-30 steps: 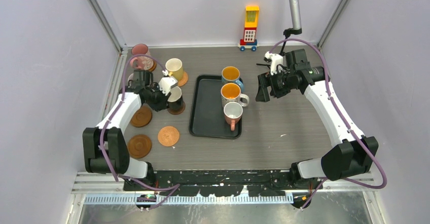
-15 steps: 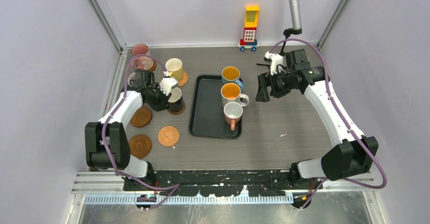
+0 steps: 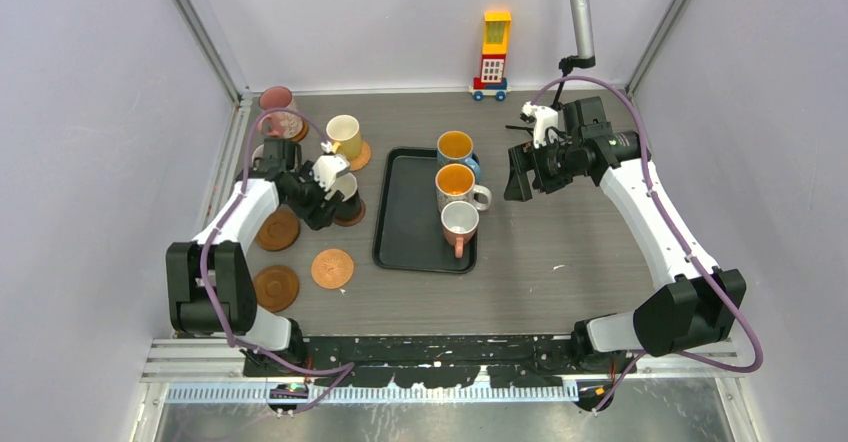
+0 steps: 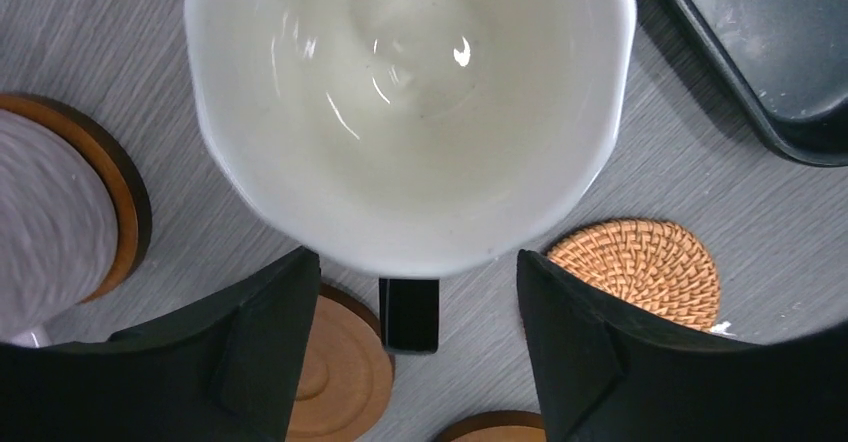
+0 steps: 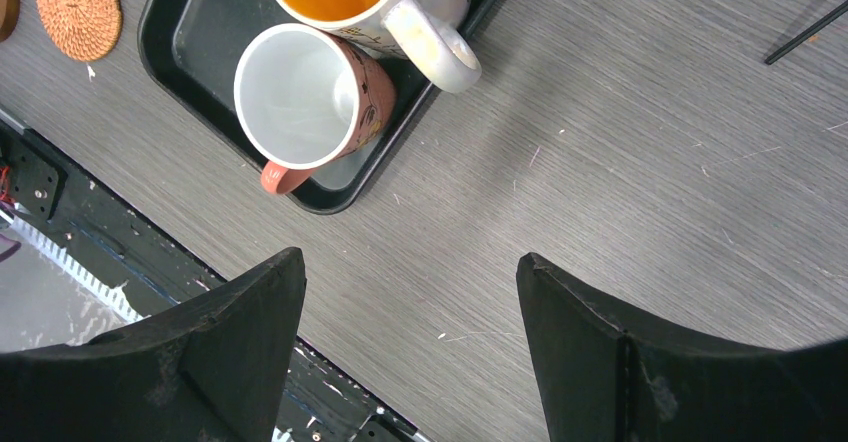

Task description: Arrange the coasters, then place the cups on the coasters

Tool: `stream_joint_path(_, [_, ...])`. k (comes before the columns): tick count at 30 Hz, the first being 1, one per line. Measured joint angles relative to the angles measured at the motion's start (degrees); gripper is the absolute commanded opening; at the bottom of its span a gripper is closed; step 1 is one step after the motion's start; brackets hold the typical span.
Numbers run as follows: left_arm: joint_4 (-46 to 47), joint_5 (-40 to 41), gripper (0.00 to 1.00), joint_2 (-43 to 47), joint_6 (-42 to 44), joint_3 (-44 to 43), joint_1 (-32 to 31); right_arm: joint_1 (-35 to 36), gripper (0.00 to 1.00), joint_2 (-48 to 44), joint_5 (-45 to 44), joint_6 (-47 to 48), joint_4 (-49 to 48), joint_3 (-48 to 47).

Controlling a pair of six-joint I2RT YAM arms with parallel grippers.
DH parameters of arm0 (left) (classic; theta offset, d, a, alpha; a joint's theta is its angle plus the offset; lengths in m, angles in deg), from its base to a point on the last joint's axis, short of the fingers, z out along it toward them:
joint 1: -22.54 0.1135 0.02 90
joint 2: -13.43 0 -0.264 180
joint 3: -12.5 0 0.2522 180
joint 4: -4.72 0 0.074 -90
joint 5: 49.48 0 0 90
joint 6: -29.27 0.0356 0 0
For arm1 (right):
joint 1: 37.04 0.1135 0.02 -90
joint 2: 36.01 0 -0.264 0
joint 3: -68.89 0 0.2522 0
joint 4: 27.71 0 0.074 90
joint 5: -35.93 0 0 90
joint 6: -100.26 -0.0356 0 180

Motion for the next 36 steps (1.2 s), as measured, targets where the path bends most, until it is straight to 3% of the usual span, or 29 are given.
stream_joint_path(3, [-1.49, -0.72, 0.84, 0.48, 0.79, -0.42, 1.53, 0.00, 0.82, 0.00, 0.00, 0.02, 0.00, 0.00])
stream_joint_path(9, [-4.68, -2.03, 0.85, 2.38, 3.10, -0.96, 6.51, 0.00, 0.82, 0.00, 0.00, 0.02, 0.00, 0.00])
stream_joint_path(19, [-11.26, -5.44, 0.61, 8.41, 15.45, 2.23, 15.80, 0.00, 0.82, 0.00, 0.13, 0.04, -0.07, 0.46])
stream_joint_path(25, [-13.29, -4.79, 0.56, 11.21, 22.64, 12.94, 15.93, 0.00, 0.82, 0.00, 0.37, 0.02, -0.17, 0.79])
stream_joint_path(36, [-10.80, -2.12, 0.53, 9.29, 24.63, 15.82, 11.54, 0.00, 0.82, 0.00, 0.57, 0.02, -0.20, 0.79])
